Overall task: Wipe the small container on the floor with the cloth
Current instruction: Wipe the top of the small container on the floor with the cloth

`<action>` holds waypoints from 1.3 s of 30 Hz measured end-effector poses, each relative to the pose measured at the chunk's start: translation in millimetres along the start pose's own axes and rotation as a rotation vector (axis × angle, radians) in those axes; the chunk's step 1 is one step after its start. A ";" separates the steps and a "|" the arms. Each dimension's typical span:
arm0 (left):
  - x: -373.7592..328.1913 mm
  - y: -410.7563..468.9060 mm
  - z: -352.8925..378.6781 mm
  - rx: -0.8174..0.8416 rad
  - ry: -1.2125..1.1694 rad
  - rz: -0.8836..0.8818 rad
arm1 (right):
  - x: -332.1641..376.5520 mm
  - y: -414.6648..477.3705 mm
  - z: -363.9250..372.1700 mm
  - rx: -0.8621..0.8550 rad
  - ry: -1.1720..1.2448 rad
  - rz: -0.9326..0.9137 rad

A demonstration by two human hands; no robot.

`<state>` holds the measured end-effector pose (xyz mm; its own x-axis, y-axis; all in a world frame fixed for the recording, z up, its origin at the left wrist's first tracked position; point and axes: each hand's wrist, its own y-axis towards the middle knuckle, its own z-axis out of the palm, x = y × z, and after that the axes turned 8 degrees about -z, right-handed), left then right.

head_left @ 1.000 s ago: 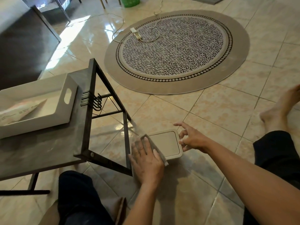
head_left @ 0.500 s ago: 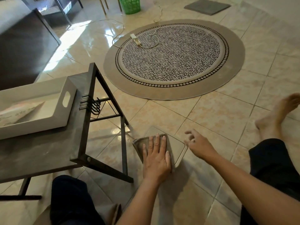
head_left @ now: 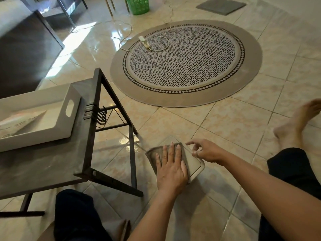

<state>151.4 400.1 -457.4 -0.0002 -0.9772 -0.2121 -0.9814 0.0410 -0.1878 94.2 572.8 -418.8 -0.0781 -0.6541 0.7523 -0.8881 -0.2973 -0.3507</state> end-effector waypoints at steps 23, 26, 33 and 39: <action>5.6 19.4 -11.3 0.018 0.037 0.058 | 2.8 -6.0 31.2 -0.043 0.335 0.059; 2.0 38.8 -15.1 0.041 0.040 0.010 | 1.8 -4.0 36.3 -0.074 0.335 0.058; 23.0 33.4 -13.7 0.001 -0.050 -0.084 | 2.8 2.8 45.7 -0.104 0.385 0.032; 6.1 -7.5 0.5 0.008 -0.034 -0.063 | 0.6 2.3 46.5 -0.110 0.443 0.047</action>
<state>158.9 393.9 -457.8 0.0685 -0.9704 -0.2316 -0.9776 -0.0190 -0.2097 113.2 539.4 -445.1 -0.2847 -0.2973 0.9114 -0.9199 -0.1828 -0.3470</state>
